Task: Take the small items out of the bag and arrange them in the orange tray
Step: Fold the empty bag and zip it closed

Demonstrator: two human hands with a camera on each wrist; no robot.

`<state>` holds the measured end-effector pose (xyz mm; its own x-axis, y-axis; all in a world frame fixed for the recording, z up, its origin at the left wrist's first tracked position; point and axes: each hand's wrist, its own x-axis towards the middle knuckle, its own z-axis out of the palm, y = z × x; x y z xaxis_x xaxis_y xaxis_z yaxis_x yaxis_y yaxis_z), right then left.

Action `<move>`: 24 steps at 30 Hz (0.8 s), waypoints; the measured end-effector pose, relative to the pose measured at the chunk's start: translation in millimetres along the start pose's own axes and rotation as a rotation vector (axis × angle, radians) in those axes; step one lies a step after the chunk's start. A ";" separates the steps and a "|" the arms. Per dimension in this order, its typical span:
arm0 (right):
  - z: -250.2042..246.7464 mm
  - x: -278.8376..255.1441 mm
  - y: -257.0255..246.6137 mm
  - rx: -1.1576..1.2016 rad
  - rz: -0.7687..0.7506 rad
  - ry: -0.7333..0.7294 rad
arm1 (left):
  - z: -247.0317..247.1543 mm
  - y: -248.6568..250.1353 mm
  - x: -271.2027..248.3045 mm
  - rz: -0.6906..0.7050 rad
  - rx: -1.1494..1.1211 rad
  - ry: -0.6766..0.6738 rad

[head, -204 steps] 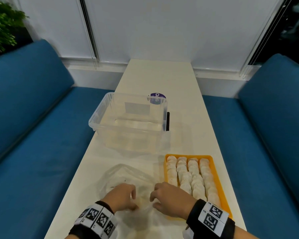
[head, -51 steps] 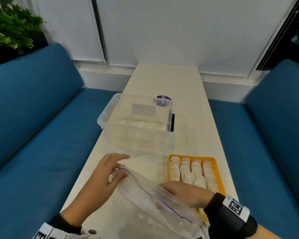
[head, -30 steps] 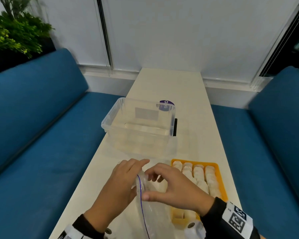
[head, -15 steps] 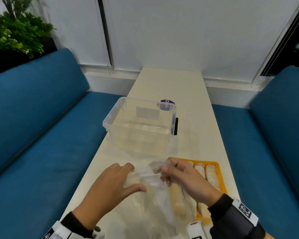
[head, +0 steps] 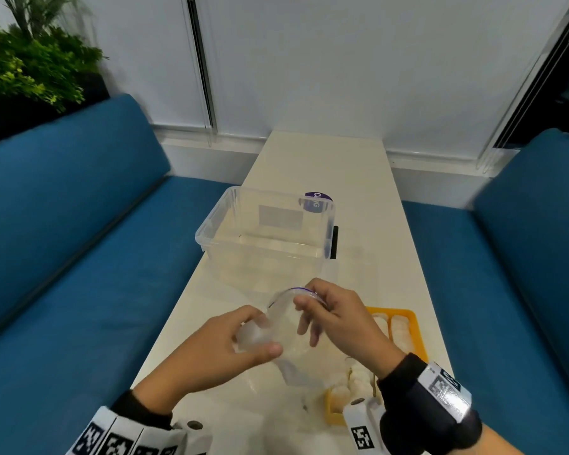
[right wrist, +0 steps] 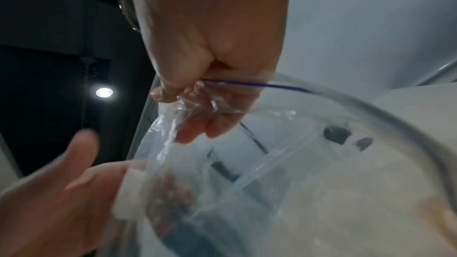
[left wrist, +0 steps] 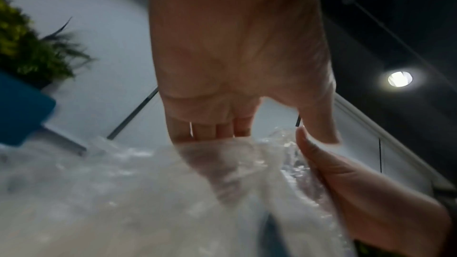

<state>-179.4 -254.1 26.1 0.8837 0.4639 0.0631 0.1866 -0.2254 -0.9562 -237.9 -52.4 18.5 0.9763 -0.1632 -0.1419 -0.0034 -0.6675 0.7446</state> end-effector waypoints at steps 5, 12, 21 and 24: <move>-1.4 -1.4 9.4 -0.132 -0.125 0.034 | 7.8 9.4 5.5 -0.019 -0.284 0.032; -32.5 -23.2 43.0 -0.437 -0.028 0.035 | -8.6 -1.1 -7.6 0.034 -0.791 0.338; -22.1 2.6 39.9 -0.060 -0.016 0.202 | -12.1 -1.3 -12.1 0.170 -0.907 0.130; -27.0 5.4 30.5 0.023 -0.010 0.153 | -13.0 -2.8 -14.7 0.233 -0.799 0.143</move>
<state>-157.3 -281.6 5.0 0.9373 0.3293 0.1138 0.1875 -0.2013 -0.9614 -249.5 -38.7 27.0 0.9878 -0.1032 0.1165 -0.1068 0.0953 0.9897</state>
